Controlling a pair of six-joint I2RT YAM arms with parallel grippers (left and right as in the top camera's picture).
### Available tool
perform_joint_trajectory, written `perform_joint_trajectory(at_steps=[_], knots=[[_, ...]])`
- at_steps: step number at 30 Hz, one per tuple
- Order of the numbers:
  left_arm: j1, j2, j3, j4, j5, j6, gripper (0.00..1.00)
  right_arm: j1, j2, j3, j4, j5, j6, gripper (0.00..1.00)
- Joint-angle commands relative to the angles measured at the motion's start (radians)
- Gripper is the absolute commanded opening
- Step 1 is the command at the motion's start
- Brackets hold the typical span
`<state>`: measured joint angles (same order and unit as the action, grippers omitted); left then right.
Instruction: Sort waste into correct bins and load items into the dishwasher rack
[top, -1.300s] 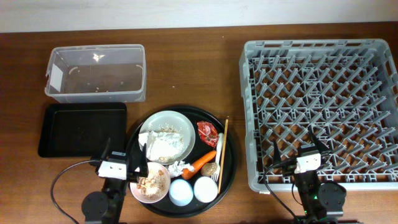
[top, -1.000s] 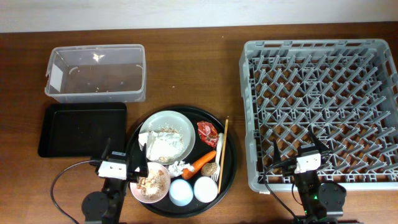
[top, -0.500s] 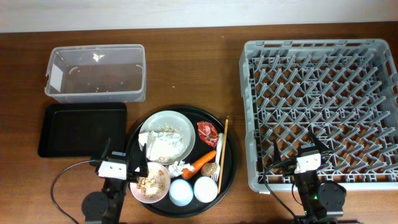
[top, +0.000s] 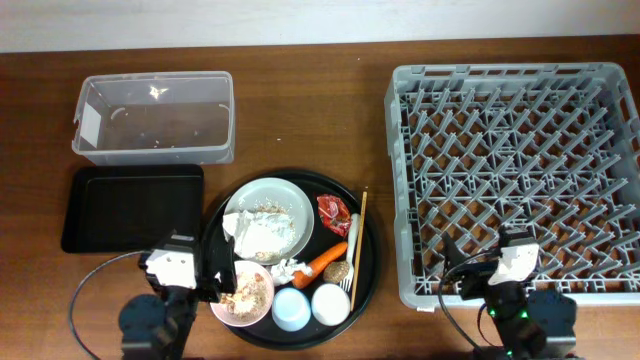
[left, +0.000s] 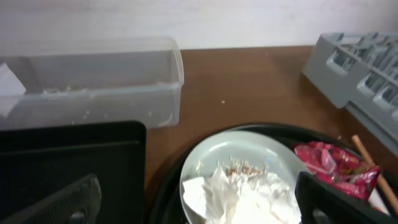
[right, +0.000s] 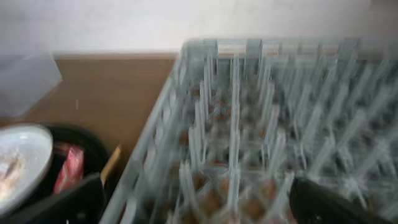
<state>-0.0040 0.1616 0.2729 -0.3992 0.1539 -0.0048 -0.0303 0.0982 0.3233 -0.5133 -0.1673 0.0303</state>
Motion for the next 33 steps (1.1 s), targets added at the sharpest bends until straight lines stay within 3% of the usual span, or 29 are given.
perform_joint_trajectory(at_steps=[1, 5, 7, 9, 14, 18, 19, 20, 22, 24, 25, 27, 33], knots=[[0.004, 0.166, 0.167, -0.089, 0.017, -0.011, 0.99, -0.004, 0.129, 0.165, -0.125, -0.009, 0.012, 0.98], [0.004, 0.562, 0.462, -0.332, 0.073, -0.01, 0.99, -0.004, 0.441, 0.415, -0.365, -0.066, 0.012, 0.98], [0.004, 0.807, 0.679, -0.558, 0.079, -0.01, 0.99, -0.004, 0.642, 0.523, -0.502, -0.069, 0.012, 0.98], [0.004, 0.945, 0.812, -0.699, 0.084, -0.01, 0.99, -0.004, 0.764, 0.561, -0.552, -0.069, 0.012, 0.98], [-0.007, 1.081, 0.821, -0.692, 0.113, -0.01, 0.99, -0.004, 0.834, 0.563, -0.573, -0.151, 0.012, 0.98], [-0.137, 1.259, 0.821, -0.612, 0.097, -0.01, 0.99, -0.004, 0.834, 0.563, -0.576, -0.136, 0.012, 0.98], [-0.162, 1.321, 0.821, -0.579, 0.093, -0.01, 0.93, -0.004, 0.834, 0.563, -0.577, -0.136, 0.012, 0.98], [-0.182, 1.378, 0.821, -0.548, 0.08, -0.01, 0.79, -0.004, 0.834, 0.563, -0.578, -0.136, 0.012, 0.98], [-0.203, 1.478, 0.821, -0.515, 0.021, -0.01, 0.73, -0.004, 0.834, 0.563, -0.579, -0.136, 0.012, 0.98], [-0.209, 1.565, 0.821, -0.501, 0.01, -0.01, 0.57, -0.004, 0.834, 0.563, -0.58, -0.136, 0.012, 0.98], [-0.212, 1.589, 0.821, -0.502, 0.01, -0.01, 0.45, -0.004, 0.834, 0.563, -0.58, -0.136, 0.012, 0.98], [-0.212, 1.587, 0.823, -0.502, 0.01, -0.01, 0.02, -0.004, 0.834, 0.563, -0.58, -0.136, 0.012, 0.98], [-0.211, 1.388, 1.017, -0.652, 0.004, -0.01, 0.0, -0.004, 0.834, 0.563, -0.58, -0.135, 0.012, 0.98]])
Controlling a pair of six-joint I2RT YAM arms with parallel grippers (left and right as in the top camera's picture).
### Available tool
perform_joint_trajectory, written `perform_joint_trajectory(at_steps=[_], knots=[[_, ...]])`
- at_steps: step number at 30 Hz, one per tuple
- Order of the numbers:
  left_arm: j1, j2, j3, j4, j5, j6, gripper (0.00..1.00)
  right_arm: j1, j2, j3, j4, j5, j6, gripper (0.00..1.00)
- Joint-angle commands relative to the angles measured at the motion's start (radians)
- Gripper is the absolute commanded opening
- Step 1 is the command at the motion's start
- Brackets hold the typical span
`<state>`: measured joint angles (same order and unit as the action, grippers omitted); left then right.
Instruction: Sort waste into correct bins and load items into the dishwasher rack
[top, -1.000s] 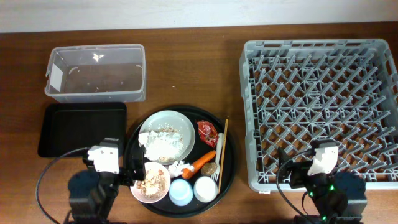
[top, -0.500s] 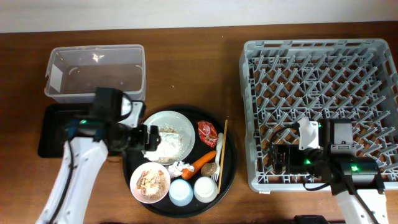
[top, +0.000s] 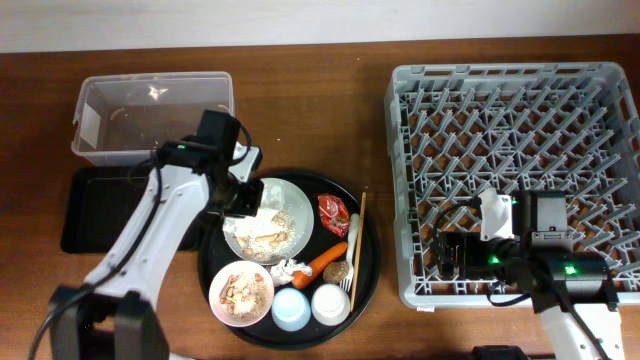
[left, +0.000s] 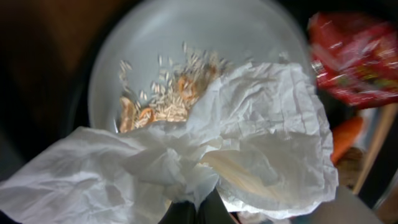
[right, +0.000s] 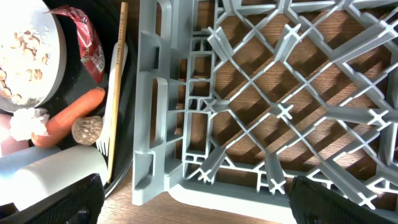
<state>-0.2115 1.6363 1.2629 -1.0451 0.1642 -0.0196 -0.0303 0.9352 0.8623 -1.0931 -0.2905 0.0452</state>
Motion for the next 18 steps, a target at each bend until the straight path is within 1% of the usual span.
perform_joint_trajectory(at_steps=[1, 2, 3, 4, 5, 6, 7, 9, 11, 13, 14, 15, 16, 17, 18], knots=[[-0.003, -0.108, 0.028, 0.007, -0.043, 0.005, 0.0, -0.004, -0.003, 0.024, 0.0, -0.012, -0.003, 0.98], [0.006, -0.117, 0.05, 0.043, -0.144, 0.005, 0.0, -0.004, -0.003, 0.024, 0.0, -0.012, -0.003, 0.98], [0.022, -0.118, 0.084, 0.087, -0.206, 0.005, 0.01, -0.004, -0.003, 0.024, 0.0, -0.012, -0.003, 0.98], [0.057, -0.117, 0.111, 0.172, -0.245, 0.005, 0.0, -0.004, -0.003, 0.024, 0.0, -0.012, -0.003, 0.98], [0.097, -0.116, 0.113, 0.31, -0.271, 0.005, 0.0, -0.004, -0.003, 0.024, 0.0, -0.013, -0.003, 0.98], [0.148, -0.092, 0.113, 0.464, -0.27, 0.005, 0.01, -0.004, -0.003, 0.024, 0.0, -0.013, -0.003, 0.99], [0.182, -0.049, 0.113, 0.557, -0.269, 0.005, 0.0, -0.004, -0.003, 0.024, 0.0, -0.013, -0.003, 0.98], [0.209, 0.096, 0.113, 0.684, -0.266, 0.005, 0.0, -0.004, -0.003, 0.023, 0.0, -0.013, -0.003, 0.99], [0.21, 0.203, 0.113, 0.753, -0.266, 0.005, 0.0, -0.004, -0.003, 0.023, -0.007, -0.013, -0.003, 0.98], [0.21, 0.264, 0.113, 0.792, -0.266, 0.005, 0.01, -0.004, -0.003, 0.023, -0.017, -0.013, -0.003, 0.98], [0.21, 0.269, 0.113, 0.8, -0.266, 0.005, 0.25, -0.004, -0.003, 0.023, -0.018, -0.013, -0.003, 0.98], [0.21, 0.267, 0.117, 0.807, -0.267, 0.016, 0.7, -0.004, -0.003, 0.023, -0.018, -0.013, -0.003, 0.99], [0.21, 0.257, 0.133, 0.793, -0.266, 0.025, 0.99, -0.004, -0.003, 0.023, -0.019, -0.013, -0.003, 0.98], [0.207, 0.226, 0.146, 0.761, -0.266, 0.024, 0.99, -0.004, -0.003, 0.023, -0.019, -0.013, -0.003, 0.98], [0.178, 0.152, 0.163, 0.675, -0.253, 0.023, 0.99, -0.004, -0.003, 0.023, -0.018, -0.013, -0.003, 0.98]])
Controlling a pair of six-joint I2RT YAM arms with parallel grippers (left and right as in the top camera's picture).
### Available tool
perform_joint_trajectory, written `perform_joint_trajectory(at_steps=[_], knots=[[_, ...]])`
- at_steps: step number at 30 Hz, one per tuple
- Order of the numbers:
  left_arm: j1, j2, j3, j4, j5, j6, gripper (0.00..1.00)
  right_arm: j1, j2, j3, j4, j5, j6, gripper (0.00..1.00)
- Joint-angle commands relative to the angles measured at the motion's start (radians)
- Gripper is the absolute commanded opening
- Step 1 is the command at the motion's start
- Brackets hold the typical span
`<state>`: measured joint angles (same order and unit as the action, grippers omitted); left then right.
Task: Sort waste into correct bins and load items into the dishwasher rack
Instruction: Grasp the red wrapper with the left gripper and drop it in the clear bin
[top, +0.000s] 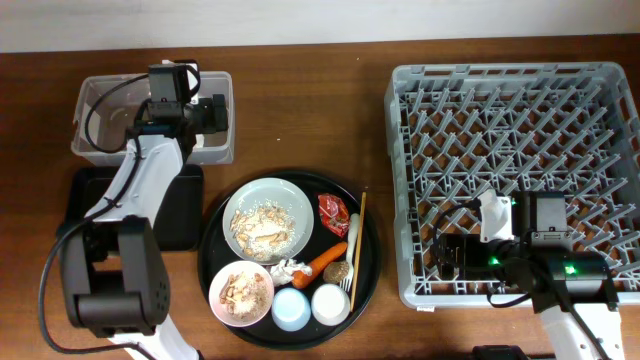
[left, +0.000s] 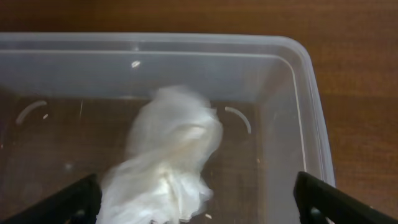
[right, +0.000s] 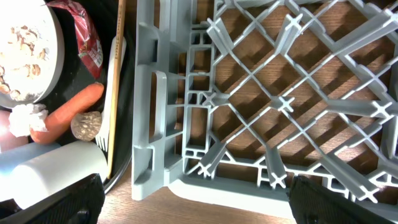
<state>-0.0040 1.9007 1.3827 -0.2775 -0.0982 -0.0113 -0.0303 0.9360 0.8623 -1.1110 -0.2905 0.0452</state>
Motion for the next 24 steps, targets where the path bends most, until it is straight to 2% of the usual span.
perform_joint_trajectory(at_steps=[1, 3, 5, 6, 7, 10, 11, 15, 17, 20, 22, 24], knots=[[-0.073, -0.178, 0.044, -0.161, 0.023, 0.005, 0.99, -0.004, -0.004, 0.023, 0.0, -0.013, -0.003, 0.99], [-0.195, -0.264, 0.044, -0.294, 0.096, -0.004, 0.99, -0.004, -0.004, 0.023, 0.0, -0.013, -0.003, 0.98], [-0.342, -0.243, 0.038, -0.398, 0.189, -0.005, 0.99, -0.004, -0.004, 0.023, 0.0, -0.013, -0.003, 0.98], [-0.386, -0.217, 0.035, -0.433, 0.217, -0.025, 0.99, -0.004, -0.004, 0.023, 0.0, -0.013, -0.003, 0.98], [-0.436, -0.171, 0.029, -0.463, 0.219, -0.108, 0.99, -0.004, -0.004, 0.023, 0.0, -0.013, -0.003, 0.98], [-0.526, -0.036, 0.023, -0.472, 0.34, -0.194, 0.99, -0.004, -0.004, 0.023, 0.0, -0.013, -0.003, 0.98], [-0.556, 0.006, 0.023, -0.472, 0.347, -0.263, 0.99, -0.004, -0.004, 0.023, 0.0, -0.013, -0.003, 0.99], [-0.621, 0.085, 0.023, -0.504, 0.346, -0.399, 0.99, -0.004, -0.004, 0.023, 0.0, -0.013, -0.003, 0.98], [-0.623, 0.087, 0.023, -0.518, 0.346, -0.422, 0.9, -0.004, -0.004, 0.023, 0.0, -0.013, -0.003, 0.98], [-0.626, 0.087, 0.023, -0.556, 0.345, -0.422, 0.65, -0.004, -0.004, 0.023, 0.0, -0.013, -0.003, 0.99], [-0.649, 0.087, 0.023, -0.555, 0.311, -0.422, 0.55, -0.004, -0.004, 0.023, 0.0, -0.013, -0.003, 0.98], [-0.666, 0.087, 0.023, -0.555, 0.274, -0.422, 0.55, -0.004, -0.004, 0.023, 0.0, -0.013, -0.003, 0.98]])
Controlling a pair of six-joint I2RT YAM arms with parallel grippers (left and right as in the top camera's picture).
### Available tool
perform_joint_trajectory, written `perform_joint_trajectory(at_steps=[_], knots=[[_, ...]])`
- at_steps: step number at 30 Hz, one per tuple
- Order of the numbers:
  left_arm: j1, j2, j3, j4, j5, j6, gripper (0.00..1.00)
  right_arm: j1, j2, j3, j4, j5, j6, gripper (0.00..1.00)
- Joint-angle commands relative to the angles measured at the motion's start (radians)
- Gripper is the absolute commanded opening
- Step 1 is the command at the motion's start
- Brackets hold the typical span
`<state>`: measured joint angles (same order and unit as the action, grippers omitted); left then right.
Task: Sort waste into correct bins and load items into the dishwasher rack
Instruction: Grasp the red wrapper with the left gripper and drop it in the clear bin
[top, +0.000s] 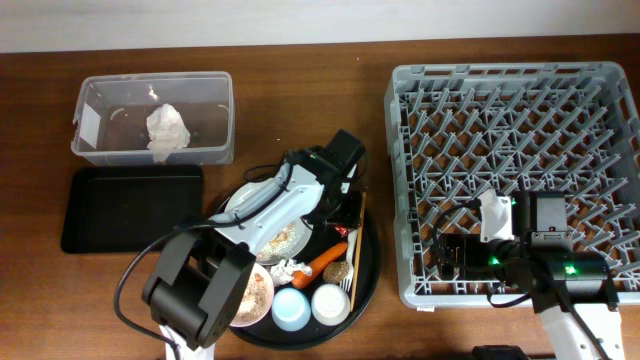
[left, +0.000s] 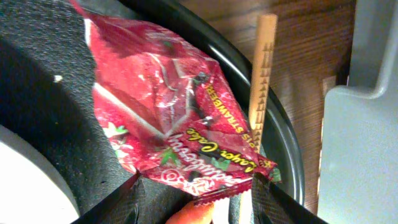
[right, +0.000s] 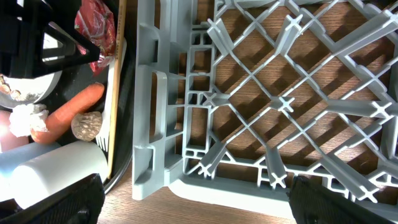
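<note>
A red snack wrapper (left: 168, 118) lies on the black round tray (top: 215, 232), next to a wooden chopstick (left: 261, 93). My left gripper (left: 196, 186) is open right at the wrapper's near edge, one finger on each side; overhead it sits at the tray's right part (top: 340, 205). A crumpled white napkin (top: 167, 128) lies in the clear bin (top: 215, 110). My right gripper (right: 199, 205) hangs open over the front left corner of the grey dishwasher rack (top: 515, 180), holding nothing.
The tray also carries a white plate with crumbs (top: 262, 232), a bowl of scraps (top: 252, 292), a blue cup (top: 291, 309), a white cup (top: 330, 303), a carrot (right: 74, 106), a mushroom (right: 87, 124) and a fork (top: 352, 268). A black rectangular tray (top: 130, 207) lies at left.
My left gripper has gone from over the clear bin to the red wrapper on the round tray, still open. The napkin now rests in the bin. The right arm has not moved.
Both arms sat at the table's front edge with the napkin on the plate. Then my left gripper was down on the napkin and the right was over the rack's corner. Then the left was above the bin with the napkin there. Now it is at the wrapper.
</note>
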<state>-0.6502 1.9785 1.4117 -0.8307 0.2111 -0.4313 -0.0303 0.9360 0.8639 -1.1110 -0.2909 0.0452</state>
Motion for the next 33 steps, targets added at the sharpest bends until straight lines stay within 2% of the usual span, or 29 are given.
perform_joint_trajectory(at_steps=[1, 3, 4, 5, 9, 12, 13, 14, 16, 17, 20, 24, 25, 26, 28, 30, 33], knots=[[-0.026, 0.01, -0.006, -0.002, -0.035, -0.002, 0.55, -0.004, -0.004, 0.022, 0.0, -0.012, -0.003, 0.98], [-0.029, 0.01, -0.006, -0.006, -0.037, -0.002, 0.55, -0.004, -0.004, 0.022, 0.0, -0.012, -0.003, 0.98], [-0.029, 0.01, -0.008, -0.009, -0.044, -0.002, 0.68, -0.004, -0.004, 0.022, 0.0, -0.012, -0.003, 0.98], [-0.029, 0.011, -0.012, -0.008, -0.059, -0.002, 0.76, -0.004, -0.004, 0.022, 0.0, -0.012, -0.003, 0.98], [-0.031, 0.061, -0.017, 0.007, -0.069, -0.002, 0.77, -0.004, -0.004, 0.022, 0.0, -0.012, -0.003, 0.98], [-0.031, 0.061, -0.017, 0.027, -0.07, -0.002, 0.45, -0.004, -0.004, 0.022, 0.0, -0.012, -0.003, 0.98], [-0.029, 0.061, -0.017, 0.026, -0.07, -0.002, 0.38, -0.004, -0.004, 0.022, 0.0, -0.012, -0.003, 0.98], [-0.027, 0.061, -0.017, 0.026, -0.077, -0.002, 0.23, -0.004, -0.004, 0.022, 0.0, -0.012, -0.003, 0.99], [-0.027, 0.061, -0.016, 0.026, -0.118, 0.002, 0.1, -0.004, -0.004, 0.022, 0.0, -0.012, -0.003, 0.98], [-0.027, 0.061, -0.014, 0.026, -0.134, 0.003, 0.01, -0.004, -0.004, 0.022, 0.0, -0.012, -0.003, 0.98], [-0.027, 0.032, 0.006, -0.013, -0.175, 0.01, 0.0, -0.004, -0.004, 0.022, 0.0, -0.012, -0.003, 0.98], [-0.003, -0.154, 0.048, -0.098, -0.277, 0.043, 0.0, -0.004, -0.004, 0.022, 0.0, -0.012, -0.003, 0.98], [0.021, -0.196, 0.048, -0.099, -0.307, 0.043, 0.0, -0.004, -0.004, 0.022, 0.0, -0.012, -0.003, 0.98], [0.098, -0.259, 0.048, -0.097, -0.371, 0.044, 0.0, -0.004, -0.004, 0.022, 0.0, -0.012, -0.003, 0.98], [0.252, -0.286, 0.048, -0.058, -0.399, 0.077, 0.01, -0.004, -0.004, 0.022, 0.0, -0.012, -0.003, 0.98], [0.491, -0.285, 0.048, 0.092, -0.399, 0.135, 0.0, -0.004, -0.004, 0.022, 0.0, -0.012, -0.003, 0.98], [0.676, -0.226, 0.048, 0.326, -0.391, 0.134, 0.01, -0.004, -0.003, 0.022, 0.0, -0.012, -0.003, 0.98]])
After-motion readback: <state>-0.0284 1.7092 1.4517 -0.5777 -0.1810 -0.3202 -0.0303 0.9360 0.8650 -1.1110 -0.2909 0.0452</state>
